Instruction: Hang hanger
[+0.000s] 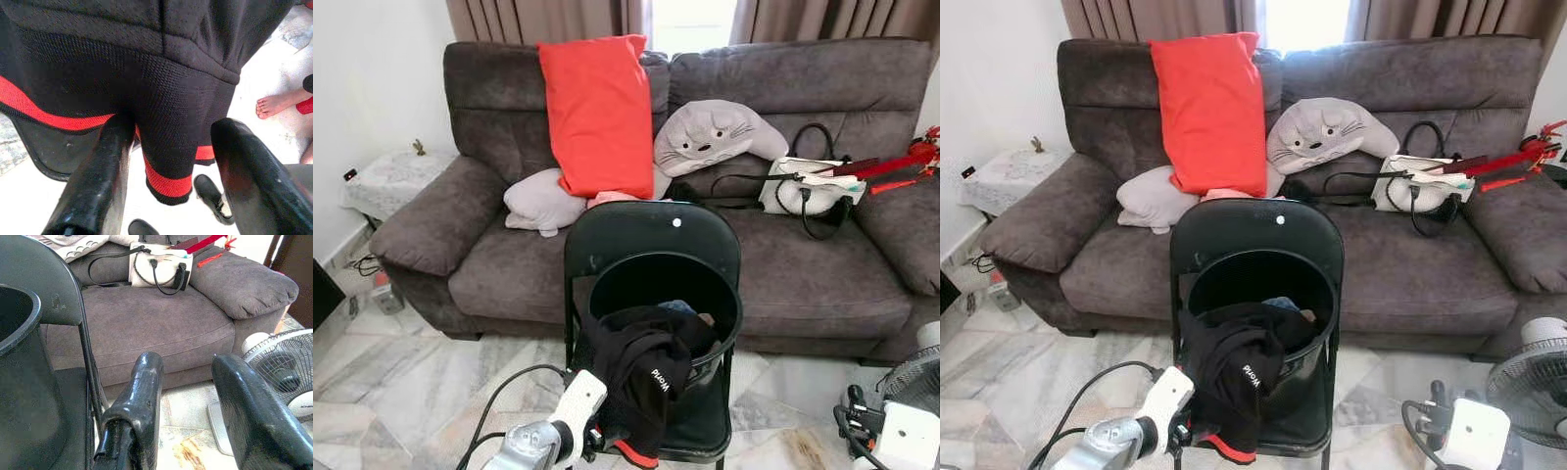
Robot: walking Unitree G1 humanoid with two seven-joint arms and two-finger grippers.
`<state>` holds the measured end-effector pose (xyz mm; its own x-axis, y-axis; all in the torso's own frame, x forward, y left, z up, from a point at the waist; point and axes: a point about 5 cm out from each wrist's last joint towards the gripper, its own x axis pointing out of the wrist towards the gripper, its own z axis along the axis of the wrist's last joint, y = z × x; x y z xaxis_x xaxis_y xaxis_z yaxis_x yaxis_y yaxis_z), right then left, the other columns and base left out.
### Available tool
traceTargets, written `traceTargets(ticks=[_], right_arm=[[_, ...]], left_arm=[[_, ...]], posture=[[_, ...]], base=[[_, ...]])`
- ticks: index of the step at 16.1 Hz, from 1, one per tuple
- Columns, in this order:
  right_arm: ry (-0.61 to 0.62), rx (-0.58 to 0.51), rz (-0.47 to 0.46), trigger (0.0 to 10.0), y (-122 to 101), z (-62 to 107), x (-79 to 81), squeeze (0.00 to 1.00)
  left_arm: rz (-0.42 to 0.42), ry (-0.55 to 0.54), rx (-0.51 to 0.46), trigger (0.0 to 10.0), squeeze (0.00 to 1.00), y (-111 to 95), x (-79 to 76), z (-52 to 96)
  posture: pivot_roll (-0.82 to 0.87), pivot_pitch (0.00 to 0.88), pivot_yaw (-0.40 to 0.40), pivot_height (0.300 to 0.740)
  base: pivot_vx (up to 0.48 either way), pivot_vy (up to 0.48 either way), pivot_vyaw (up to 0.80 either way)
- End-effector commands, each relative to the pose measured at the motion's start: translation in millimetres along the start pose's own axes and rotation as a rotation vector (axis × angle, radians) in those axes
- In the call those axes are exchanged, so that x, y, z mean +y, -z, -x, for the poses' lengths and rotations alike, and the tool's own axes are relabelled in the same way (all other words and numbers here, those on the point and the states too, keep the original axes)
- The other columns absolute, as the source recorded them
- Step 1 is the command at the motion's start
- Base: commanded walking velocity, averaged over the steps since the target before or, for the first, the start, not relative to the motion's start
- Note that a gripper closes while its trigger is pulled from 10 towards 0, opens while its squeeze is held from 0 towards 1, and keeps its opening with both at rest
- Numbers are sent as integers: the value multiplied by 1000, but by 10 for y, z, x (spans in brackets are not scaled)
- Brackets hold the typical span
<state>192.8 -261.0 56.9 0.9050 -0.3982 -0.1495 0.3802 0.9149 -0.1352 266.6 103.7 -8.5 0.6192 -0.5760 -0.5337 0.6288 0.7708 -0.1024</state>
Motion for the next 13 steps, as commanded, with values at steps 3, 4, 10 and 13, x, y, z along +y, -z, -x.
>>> traceTargets(ticks=[3,4,10,13], right_arm=[[-2,-27,-1,10000,-71,-20,8,0],[-3,-28,-1,10000,-73,-21,10,0],[-3,-30,-2,10000,-81,-31,18,0],[-3,-32,-4,10000,-85,-42,27,0]], left_arm=[[29,-13,-24,0,0,-14,40,8],[33,-11,-26,0,0,-12,37,7],[70,-25,-40,0,0,1,54,6],[102,-29,-60,0,0,-24,80,12]], posture=[[-212,0,72,740],[-212,0,72,740],[-209,0,73,740],[-207,0,75,740]], base=[[0,0,0],[0,0,0],[0,0,0],[0,0,0]])
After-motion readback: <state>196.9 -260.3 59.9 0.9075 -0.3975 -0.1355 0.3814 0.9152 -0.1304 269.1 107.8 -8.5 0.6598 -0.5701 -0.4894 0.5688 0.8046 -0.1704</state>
